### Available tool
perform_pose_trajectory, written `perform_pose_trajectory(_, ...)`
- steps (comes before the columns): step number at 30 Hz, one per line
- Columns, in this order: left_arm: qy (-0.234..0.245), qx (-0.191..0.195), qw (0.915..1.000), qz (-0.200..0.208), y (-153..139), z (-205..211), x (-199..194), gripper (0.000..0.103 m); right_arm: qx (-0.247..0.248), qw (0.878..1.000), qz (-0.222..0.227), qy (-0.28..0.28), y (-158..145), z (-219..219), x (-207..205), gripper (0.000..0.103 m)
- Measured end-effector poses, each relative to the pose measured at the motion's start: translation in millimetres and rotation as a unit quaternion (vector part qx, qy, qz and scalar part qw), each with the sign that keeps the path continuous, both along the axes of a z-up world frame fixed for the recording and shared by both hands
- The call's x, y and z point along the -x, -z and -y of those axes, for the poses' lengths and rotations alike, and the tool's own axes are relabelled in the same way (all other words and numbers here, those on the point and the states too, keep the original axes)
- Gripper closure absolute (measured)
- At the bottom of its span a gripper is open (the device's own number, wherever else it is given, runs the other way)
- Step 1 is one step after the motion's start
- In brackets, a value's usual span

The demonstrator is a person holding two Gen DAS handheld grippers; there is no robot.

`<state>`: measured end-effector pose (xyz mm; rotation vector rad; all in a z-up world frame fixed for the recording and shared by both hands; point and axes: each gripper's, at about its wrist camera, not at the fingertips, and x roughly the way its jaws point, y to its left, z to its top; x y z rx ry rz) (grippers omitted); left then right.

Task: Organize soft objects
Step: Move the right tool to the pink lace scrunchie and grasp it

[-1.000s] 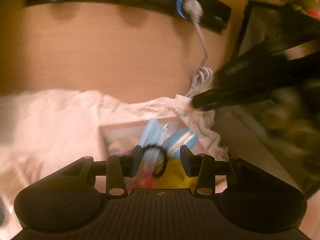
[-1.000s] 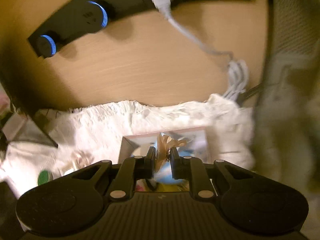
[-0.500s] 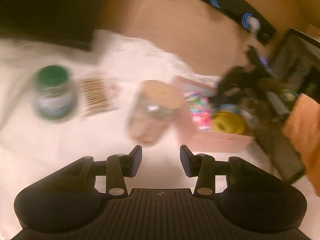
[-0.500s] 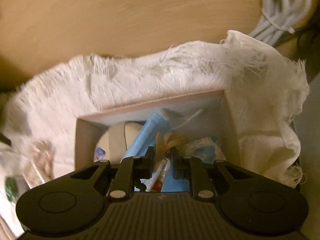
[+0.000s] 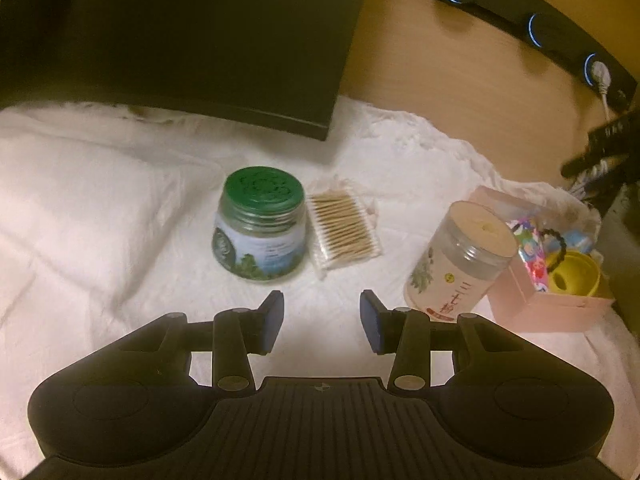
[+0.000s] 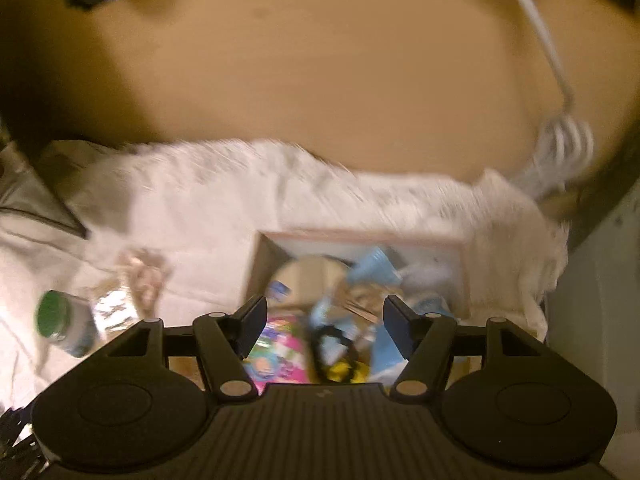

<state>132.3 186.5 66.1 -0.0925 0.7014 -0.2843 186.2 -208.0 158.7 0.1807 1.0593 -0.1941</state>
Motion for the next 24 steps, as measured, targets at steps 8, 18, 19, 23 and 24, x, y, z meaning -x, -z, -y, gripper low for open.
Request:
perform_pose_trajectory(8,0.057,0.002,0.9982,-0.018,13.4,5.3,-7.0,0.057,-0.055,0.995,0.003,-0.089,6.9,-97.7,-36.9,0.026)
perform_pose_trajectory(18,0.101,0.05,0.9933,-0.027,28.2,-22.7,10.2,0.057,-0.123,0.985,-0.097,-0.066,95.7,-175.3,-125.2,0.026)
perform_pose_trajectory(19,0.098,0.049,0.9936,-0.029,28.9,-25.8,10.9,0.057,-0.113,0.987,-0.098,-0.065,102.6,-182.1,-131.0,0.026)
perform_pose_trajectory(23,0.088,0.05,0.9944,-0.033,32.9,-40.2,11.7,0.057,-0.071,0.991,-0.097,-0.055,122.1,-198.7,-154.0,0.028)
perform_pose_trajectory(24,0.085,0.051,0.9945,-0.035,34.3,-42.7,12.0,0.057,-0.069,0.991,-0.099,-0.052,126.3,-197.9,-158.7,0.035)
